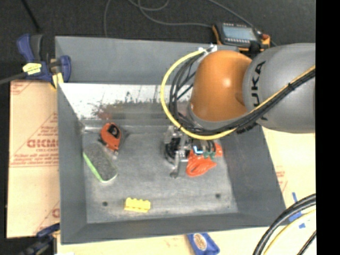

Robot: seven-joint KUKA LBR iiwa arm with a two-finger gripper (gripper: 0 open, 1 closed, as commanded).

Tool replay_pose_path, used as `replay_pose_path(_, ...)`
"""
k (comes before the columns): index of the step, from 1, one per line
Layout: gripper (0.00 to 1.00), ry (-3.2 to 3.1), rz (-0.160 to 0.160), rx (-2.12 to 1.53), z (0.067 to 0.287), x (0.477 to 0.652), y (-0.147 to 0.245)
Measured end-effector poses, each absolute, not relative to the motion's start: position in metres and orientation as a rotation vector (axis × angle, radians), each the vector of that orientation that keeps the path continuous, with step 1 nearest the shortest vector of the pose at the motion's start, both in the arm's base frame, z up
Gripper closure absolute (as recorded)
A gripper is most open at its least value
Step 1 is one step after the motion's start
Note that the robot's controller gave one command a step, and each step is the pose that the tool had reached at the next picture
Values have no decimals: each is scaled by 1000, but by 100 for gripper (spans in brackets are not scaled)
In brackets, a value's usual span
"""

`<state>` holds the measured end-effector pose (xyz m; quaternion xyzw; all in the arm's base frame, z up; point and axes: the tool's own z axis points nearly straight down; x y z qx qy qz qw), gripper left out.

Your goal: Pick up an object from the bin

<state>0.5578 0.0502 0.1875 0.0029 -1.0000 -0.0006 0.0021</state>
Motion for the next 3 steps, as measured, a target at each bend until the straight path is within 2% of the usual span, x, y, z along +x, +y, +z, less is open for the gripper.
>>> replay_pose_path(1, 0, -3145, -3, 8, 191, 559, 50)
replay_pose_path(2, 0, -3150, 0, 95, 180, 572, 45)
replay_pose_path(3, 0, -3109, 2, 490, 140, 606, 33)
